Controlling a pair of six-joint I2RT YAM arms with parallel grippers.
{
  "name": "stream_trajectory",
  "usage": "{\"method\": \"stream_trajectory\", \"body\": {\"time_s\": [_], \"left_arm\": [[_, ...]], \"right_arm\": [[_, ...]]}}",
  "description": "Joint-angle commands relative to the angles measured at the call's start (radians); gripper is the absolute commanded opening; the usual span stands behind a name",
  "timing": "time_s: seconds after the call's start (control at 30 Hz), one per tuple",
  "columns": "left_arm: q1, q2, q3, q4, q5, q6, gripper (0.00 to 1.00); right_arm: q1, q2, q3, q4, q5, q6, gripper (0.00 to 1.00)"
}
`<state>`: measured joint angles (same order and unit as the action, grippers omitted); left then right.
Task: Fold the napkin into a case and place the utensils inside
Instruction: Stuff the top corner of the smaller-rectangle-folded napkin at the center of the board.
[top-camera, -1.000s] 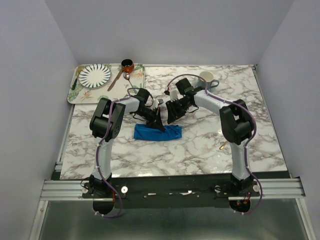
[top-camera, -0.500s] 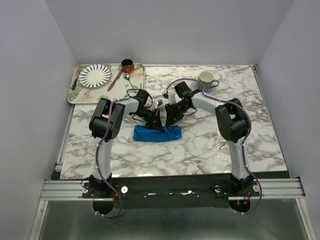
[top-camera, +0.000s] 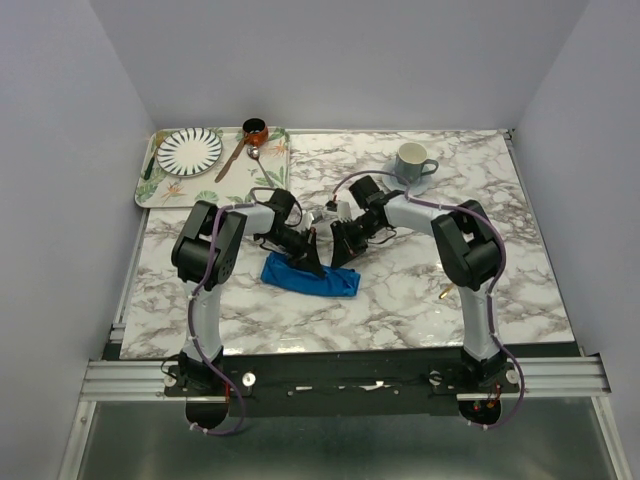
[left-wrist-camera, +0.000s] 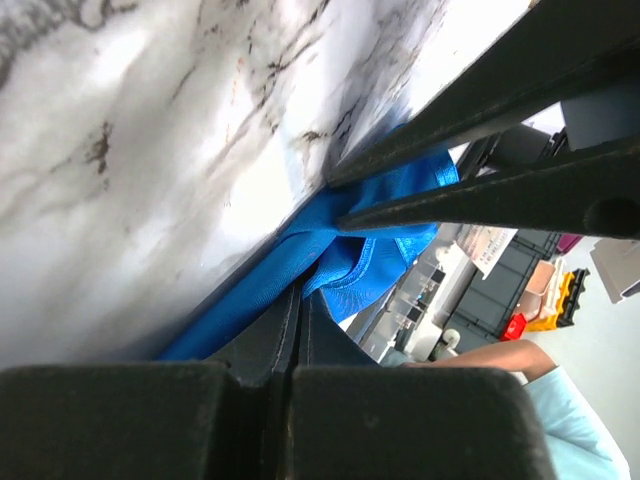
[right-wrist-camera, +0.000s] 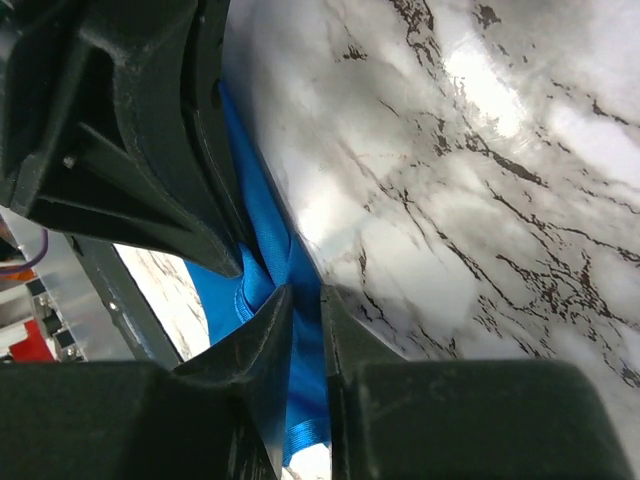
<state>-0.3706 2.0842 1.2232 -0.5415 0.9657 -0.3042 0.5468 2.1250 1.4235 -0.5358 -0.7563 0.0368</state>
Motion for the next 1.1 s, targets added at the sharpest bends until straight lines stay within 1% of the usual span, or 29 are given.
{"method": "stream_trajectory", "body": {"time_s": [0.0,0.13,0.4,0.73,1.07], "left_arm": [[0.001,-0.01,-0.03,-0.018,-0.097,0.063,0.0],[0.001,-0.009,-0.016,-0.029,-0.104,0.079,0.0],[-0.002,-0.013,0.009,-0.018,-0.091,0.071,0.0],[-0.022,-0.041,0.022,0.023,-0.085,0.059,0.0],[-0.047,-0.047,0.048,0.064,-0.071,0.056,0.0]], "right_arm": [[0.005,0.001,0.055,-0.035,-0.008,0.037,0.29],[0.004,0.032,0.091,-0.035,-0.015,0.06,0.32],[0.018,0.062,0.077,-0.036,-0.018,0.055,0.31],[0.036,0.079,0.075,-0.05,-0.015,0.026,0.17],[0.038,0.067,0.066,-0.049,-0.04,0.018,0.15]]}}
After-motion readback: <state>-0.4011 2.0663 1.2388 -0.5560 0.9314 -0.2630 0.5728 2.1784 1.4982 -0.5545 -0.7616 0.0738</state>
